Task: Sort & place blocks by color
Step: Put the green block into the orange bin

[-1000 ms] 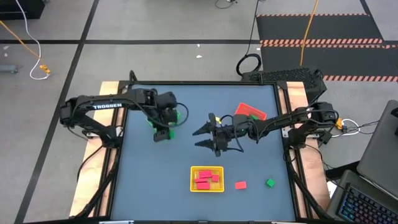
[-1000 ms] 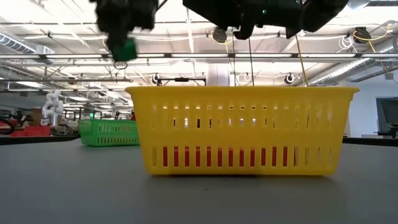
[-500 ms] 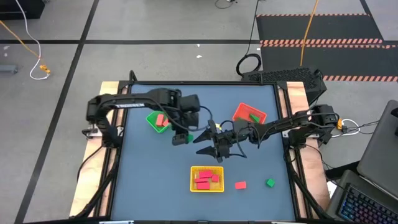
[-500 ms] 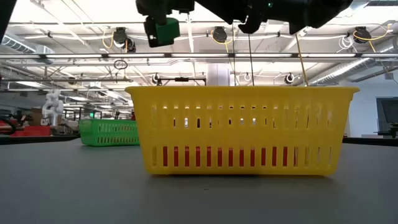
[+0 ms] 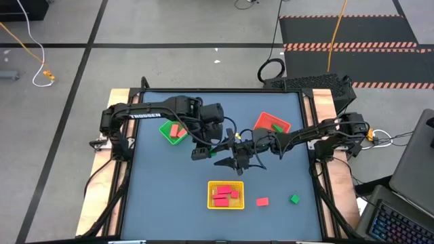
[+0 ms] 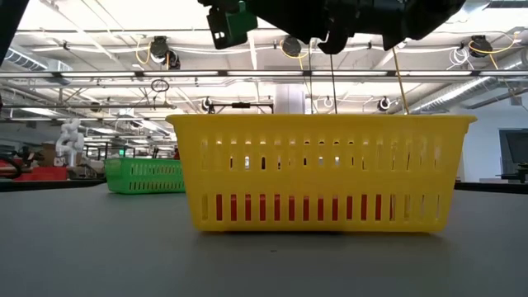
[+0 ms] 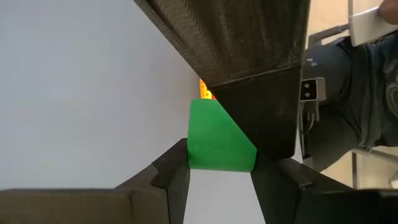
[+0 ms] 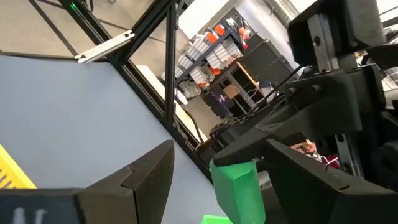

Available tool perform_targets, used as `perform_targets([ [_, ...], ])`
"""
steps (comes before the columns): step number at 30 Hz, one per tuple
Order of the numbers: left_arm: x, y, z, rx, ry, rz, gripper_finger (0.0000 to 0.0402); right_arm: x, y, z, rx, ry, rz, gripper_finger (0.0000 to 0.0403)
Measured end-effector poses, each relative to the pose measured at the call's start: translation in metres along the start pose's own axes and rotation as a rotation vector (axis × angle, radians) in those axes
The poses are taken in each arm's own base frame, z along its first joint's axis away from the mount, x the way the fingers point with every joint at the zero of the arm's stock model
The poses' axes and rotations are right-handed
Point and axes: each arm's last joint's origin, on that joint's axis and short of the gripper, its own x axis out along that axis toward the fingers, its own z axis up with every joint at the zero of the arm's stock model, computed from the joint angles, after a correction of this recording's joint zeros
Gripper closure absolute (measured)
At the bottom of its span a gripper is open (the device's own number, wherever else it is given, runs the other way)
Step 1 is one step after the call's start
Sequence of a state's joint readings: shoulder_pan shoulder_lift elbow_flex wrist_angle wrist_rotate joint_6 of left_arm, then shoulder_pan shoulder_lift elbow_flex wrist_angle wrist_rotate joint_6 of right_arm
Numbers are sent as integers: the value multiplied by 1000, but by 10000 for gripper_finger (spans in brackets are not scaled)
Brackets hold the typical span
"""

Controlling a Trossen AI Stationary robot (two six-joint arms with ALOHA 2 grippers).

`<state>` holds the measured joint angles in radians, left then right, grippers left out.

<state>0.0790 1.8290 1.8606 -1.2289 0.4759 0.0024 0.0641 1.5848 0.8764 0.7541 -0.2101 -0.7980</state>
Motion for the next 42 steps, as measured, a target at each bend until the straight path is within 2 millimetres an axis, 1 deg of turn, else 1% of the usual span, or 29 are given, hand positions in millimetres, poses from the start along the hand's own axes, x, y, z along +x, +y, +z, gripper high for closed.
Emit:
perform_targets([
  [5,0,-1,0,-6,-1,13,270,0,0,0,2,2,-1,161],
  [11,0,0,1,-32,-11,13,270,0,-1,0,21,6,-19,161],
  [15,-1,2,1,-54,-15,14,260,0,-2,-1,24,13,-28,161],
  [20,-2,2,2,-68,-22,14,270,0,-2,-2,25,14,-28,161],
  [25,-1,2,1,-75,-14,10,269,5,1,-7,13,2,-44,161],
  [28,-1,1,0,-75,-5,15,262,7,3,-10,3,-6,-52,161],
  [33,-1,2,0,-72,-3,17,270,7,4,-11,-8,3,-44,161],
  [39,-1,2,-1,-75,7,25,269,7,3,-10,-10,-2,-52,161],
  [42,-1,2,-3,-67,24,46,263,7,2,-11,-23,53,-97,161],
])
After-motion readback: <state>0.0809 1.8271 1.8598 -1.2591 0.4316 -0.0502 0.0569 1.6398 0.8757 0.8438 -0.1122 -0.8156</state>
